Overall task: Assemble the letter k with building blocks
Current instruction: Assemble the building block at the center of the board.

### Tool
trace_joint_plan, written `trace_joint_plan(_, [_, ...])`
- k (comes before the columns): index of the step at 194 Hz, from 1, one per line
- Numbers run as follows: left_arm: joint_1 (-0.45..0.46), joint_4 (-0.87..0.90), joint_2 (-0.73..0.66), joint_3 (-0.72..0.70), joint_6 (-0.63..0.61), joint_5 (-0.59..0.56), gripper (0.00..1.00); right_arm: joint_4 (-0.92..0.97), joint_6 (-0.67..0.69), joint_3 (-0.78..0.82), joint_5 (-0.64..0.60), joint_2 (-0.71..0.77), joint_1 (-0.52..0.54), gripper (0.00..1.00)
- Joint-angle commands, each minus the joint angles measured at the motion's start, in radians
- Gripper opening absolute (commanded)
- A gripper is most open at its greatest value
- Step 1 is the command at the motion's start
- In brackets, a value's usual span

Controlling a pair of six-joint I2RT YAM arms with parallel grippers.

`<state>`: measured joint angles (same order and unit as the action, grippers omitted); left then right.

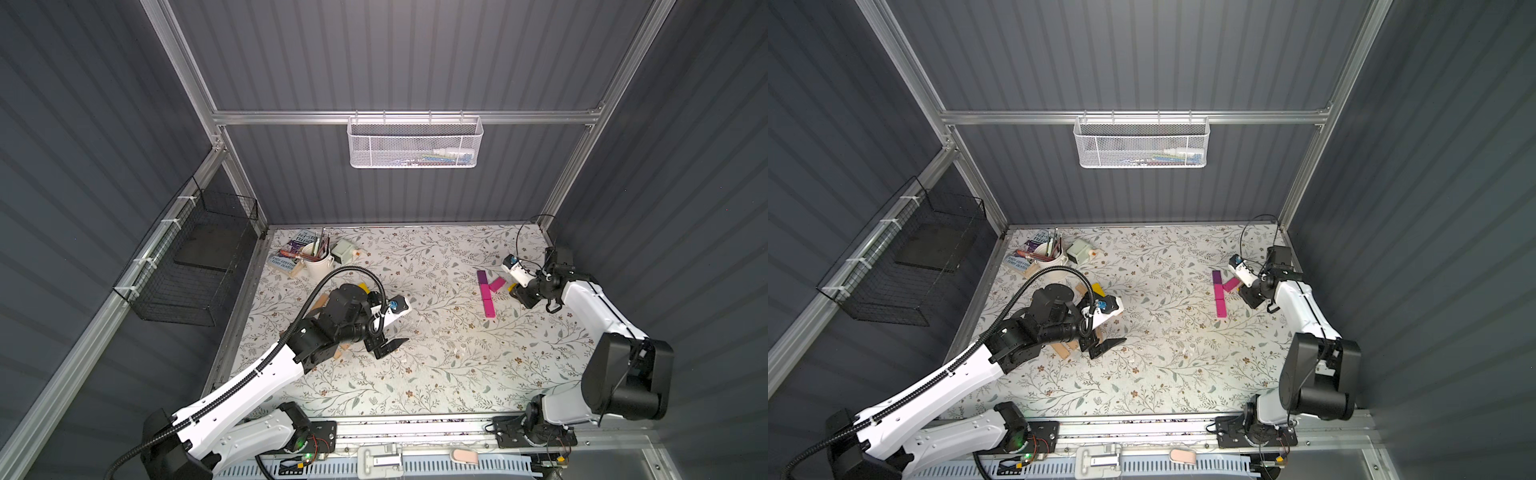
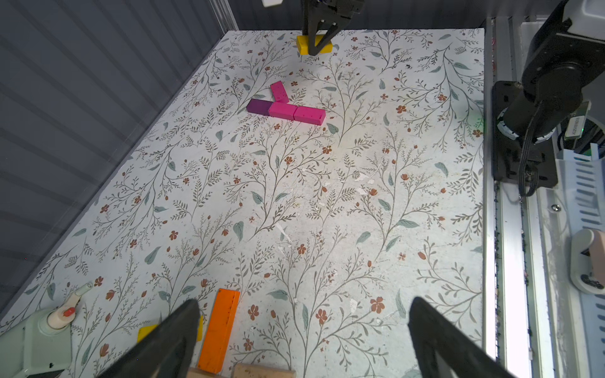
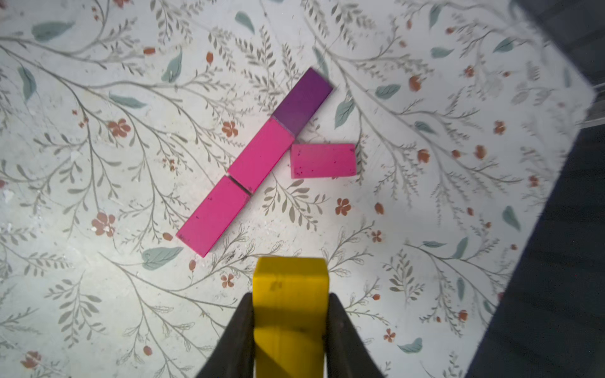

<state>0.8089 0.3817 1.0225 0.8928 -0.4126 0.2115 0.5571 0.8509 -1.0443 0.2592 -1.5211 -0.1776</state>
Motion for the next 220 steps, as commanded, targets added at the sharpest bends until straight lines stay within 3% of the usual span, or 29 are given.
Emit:
trace_joint_plan(1, [-0.001, 0.025, -0.008, -0.009, 0.013, 0.023, 1.00, 0.060, 0.105, -0.029, 0.049, -0.080, -0.002, 0.25])
trace_joint_plan(43, [-0.001, 0.026, 0.006, -0.014, 0.007, 0.009, 1.00, 0.073, 0.106, -0.097, 0.019, -0.230, -0.005, 0.25])
trace_joint_plan(125, [-0.001, 0.030, 0.027, -0.019, -0.003, -0.013, 1.00, 0.055, 0.105, -0.121, 0.001, -0.322, -0.006, 0.28])
trace_joint_plan(149, [-0.001, 0.029, 0.032, -0.021, -0.002, -0.009, 1.00, 0.070, 0.119, -0.125, 0.010, -0.327, -0.004, 0.39])
trace_joint_plan(220, [-0.001, 0.024, 0.021, -0.027, -0.002, -0.018, 1.00, 0.101, 0.148, -0.082, 0.012, -0.222, -0.033, 0.49])
